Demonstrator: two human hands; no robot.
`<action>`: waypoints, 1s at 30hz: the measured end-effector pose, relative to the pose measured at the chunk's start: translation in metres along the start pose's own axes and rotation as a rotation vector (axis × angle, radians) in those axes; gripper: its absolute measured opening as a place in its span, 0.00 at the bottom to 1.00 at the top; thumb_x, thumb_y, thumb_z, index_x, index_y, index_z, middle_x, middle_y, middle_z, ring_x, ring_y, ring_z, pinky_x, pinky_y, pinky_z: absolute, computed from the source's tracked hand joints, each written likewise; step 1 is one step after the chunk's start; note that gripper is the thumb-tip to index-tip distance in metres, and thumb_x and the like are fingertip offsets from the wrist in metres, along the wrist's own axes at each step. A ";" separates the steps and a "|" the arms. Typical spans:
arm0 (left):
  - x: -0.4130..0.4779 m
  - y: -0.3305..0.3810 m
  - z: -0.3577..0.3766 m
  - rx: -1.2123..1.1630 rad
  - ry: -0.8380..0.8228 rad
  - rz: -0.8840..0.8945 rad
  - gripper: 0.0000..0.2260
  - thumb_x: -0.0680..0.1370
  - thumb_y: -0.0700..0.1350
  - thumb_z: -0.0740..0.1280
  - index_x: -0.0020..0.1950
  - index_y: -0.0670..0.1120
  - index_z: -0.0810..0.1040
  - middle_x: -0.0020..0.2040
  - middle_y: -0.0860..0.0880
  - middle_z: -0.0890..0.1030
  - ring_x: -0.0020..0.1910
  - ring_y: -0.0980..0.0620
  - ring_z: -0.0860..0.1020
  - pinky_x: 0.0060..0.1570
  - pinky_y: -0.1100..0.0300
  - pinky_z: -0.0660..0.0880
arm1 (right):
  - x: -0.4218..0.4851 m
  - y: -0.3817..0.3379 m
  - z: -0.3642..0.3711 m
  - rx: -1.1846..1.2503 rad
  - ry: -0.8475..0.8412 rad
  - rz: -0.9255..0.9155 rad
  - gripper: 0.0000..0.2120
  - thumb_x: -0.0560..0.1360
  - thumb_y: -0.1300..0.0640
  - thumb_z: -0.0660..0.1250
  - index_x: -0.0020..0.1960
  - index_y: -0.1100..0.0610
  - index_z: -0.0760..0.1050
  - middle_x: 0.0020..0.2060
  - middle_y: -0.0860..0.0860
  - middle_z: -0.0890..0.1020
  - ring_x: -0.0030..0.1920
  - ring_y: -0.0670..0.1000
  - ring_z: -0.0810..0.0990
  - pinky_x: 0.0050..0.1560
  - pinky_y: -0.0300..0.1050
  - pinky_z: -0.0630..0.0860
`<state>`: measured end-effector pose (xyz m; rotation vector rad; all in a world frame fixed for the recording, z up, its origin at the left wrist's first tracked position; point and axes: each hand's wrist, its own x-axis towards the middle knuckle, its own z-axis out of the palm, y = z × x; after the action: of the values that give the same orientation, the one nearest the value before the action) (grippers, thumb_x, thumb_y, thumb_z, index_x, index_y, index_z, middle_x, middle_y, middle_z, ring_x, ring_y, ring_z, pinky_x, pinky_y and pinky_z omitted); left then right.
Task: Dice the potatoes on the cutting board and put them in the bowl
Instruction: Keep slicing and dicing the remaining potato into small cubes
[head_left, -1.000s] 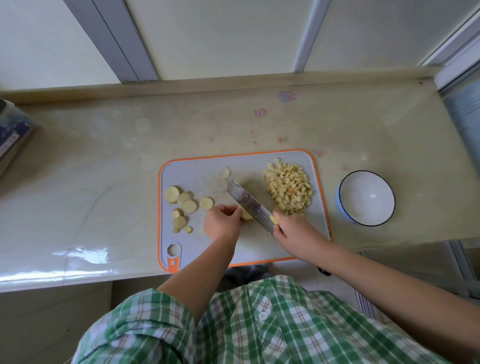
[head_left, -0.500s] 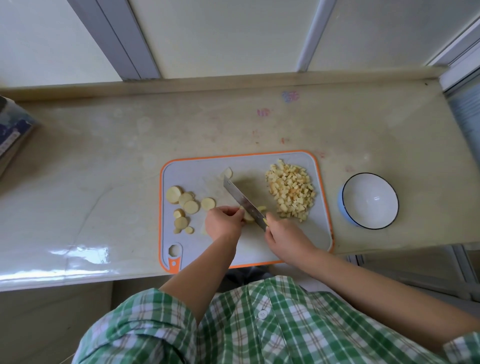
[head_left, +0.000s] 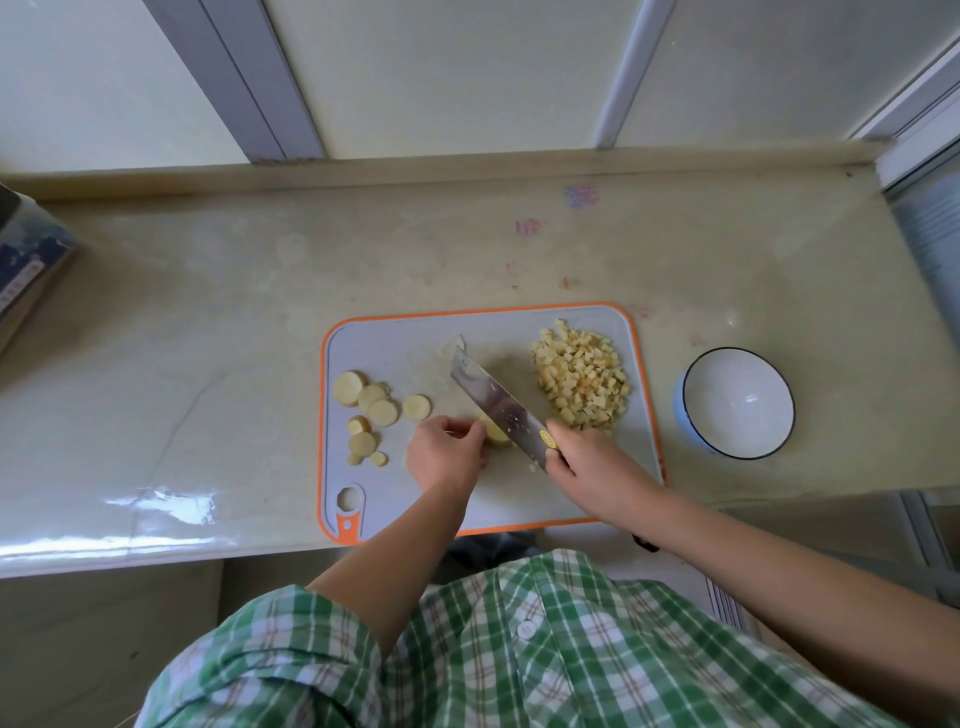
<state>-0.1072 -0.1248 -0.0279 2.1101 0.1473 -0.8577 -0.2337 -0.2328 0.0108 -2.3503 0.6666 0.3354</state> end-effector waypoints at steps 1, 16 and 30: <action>0.000 0.000 0.000 0.002 0.001 -0.003 0.05 0.72 0.46 0.71 0.37 0.49 0.80 0.28 0.51 0.82 0.30 0.52 0.83 0.43 0.53 0.81 | -0.001 0.000 0.000 -0.008 -0.016 0.002 0.09 0.79 0.60 0.56 0.41 0.57 0.61 0.28 0.51 0.67 0.28 0.51 0.65 0.32 0.50 0.59; 0.003 0.002 0.005 0.024 0.005 -0.026 0.09 0.74 0.44 0.72 0.34 0.45 0.82 0.29 0.50 0.82 0.30 0.54 0.82 0.36 0.60 0.79 | 0.008 -0.012 0.028 0.059 0.012 0.100 0.13 0.79 0.61 0.56 0.38 0.54 0.58 0.29 0.51 0.67 0.31 0.54 0.67 0.33 0.48 0.60; 0.010 -0.002 -0.001 0.119 -0.036 0.074 0.08 0.72 0.51 0.71 0.36 0.49 0.80 0.32 0.51 0.83 0.33 0.50 0.82 0.42 0.50 0.81 | 0.016 -0.009 0.017 0.124 0.112 0.043 0.08 0.79 0.60 0.58 0.41 0.56 0.63 0.26 0.54 0.70 0.26 0.55 0.69 0.29 0.49 0.60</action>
<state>-0.1000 -0.1243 -0.0347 2.1946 -0.0009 -0.8783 -0.2165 -0.2219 -0.0035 -2.2517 0.7692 0.1773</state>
